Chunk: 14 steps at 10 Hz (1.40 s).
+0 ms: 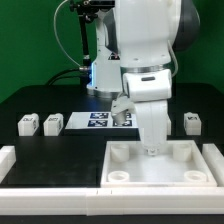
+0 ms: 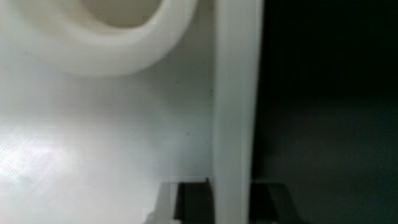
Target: Assemble one leg
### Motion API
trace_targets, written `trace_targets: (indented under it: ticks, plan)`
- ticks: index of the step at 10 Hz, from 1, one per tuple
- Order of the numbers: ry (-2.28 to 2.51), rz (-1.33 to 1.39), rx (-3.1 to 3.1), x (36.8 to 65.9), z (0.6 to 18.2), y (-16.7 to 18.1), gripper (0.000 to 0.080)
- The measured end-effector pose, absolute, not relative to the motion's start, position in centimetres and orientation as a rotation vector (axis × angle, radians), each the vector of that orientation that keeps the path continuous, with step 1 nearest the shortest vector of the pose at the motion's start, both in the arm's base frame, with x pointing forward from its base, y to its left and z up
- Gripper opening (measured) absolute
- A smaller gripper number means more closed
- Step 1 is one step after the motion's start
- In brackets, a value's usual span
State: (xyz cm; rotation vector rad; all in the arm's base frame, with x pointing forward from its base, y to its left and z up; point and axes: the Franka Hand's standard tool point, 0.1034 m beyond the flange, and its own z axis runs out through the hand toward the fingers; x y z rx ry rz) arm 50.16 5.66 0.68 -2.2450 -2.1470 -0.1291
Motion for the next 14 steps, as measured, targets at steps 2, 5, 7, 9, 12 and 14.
trace_targets:
  ticks: [2,5,7,9,12,14]
  plan:
    - [-2.152,-0.096,-2.227,50.31,0.65,6.88,0.0052]
    - [-2.197,-0.117,-2.189,50.32,0.64,6.43,0.0052]
    - [-2.183,-0.118,-2.2,50.29,0.63,6.31,0.0118]
    - [-2.183,-0.118,-2.201,50.29,0.62,6.28,0.0291]
    - [-2.182,-0.118,-2.201,50.29,0.62,6.26,0.0635]
    - [-2.182,-0.118,-2.202,50.29,0.62,6.25,0.0646]
